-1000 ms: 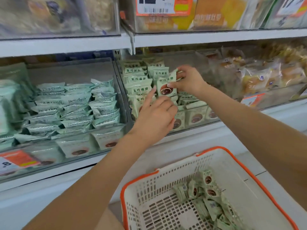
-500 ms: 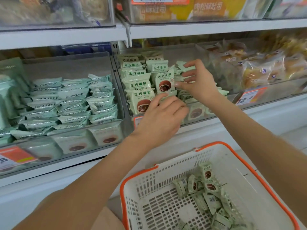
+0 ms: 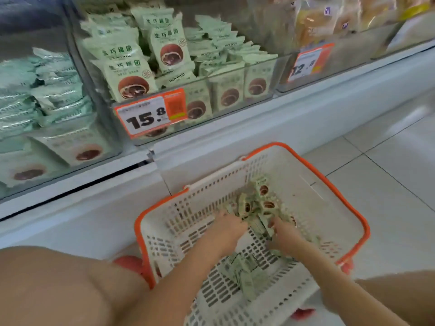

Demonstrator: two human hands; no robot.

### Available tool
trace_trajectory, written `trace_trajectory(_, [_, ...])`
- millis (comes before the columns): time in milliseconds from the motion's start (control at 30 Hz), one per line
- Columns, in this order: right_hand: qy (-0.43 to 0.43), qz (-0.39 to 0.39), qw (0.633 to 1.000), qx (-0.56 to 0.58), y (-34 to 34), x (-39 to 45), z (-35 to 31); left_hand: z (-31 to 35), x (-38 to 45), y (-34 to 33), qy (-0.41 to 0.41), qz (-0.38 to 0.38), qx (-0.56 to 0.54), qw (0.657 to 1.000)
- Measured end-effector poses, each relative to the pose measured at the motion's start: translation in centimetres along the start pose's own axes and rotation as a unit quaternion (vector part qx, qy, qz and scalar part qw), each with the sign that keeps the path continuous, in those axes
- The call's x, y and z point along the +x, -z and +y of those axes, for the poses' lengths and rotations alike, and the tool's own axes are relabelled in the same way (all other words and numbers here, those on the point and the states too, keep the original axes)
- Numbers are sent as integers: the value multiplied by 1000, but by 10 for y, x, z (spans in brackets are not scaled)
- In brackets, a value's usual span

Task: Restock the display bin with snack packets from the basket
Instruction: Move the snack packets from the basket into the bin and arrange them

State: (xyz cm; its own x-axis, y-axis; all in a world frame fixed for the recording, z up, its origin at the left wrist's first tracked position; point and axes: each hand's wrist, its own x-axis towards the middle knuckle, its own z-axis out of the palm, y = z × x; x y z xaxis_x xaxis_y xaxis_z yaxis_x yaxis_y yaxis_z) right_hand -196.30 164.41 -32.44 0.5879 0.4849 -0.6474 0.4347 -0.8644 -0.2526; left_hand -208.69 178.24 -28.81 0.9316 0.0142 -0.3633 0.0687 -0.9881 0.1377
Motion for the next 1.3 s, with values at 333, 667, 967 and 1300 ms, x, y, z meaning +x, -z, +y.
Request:
trace_trajectory(333, [-8,-185,982,26,-104,-4,-25,-5,-5,-97,172,-191,-226,940])
trace_trajectory(667, [-112,2,942,317,-98,-10,-40,-11,-3,-89,333,-246,-578,703])
trace_trajectory(967, [161,95,873,449,-20,-68,-74,1,-18,-4,253,34,-847,466])
trace_trajectory(1300, [299,42,864,403,115,-129,-74,-5,-85,128,133,101,-649,742])
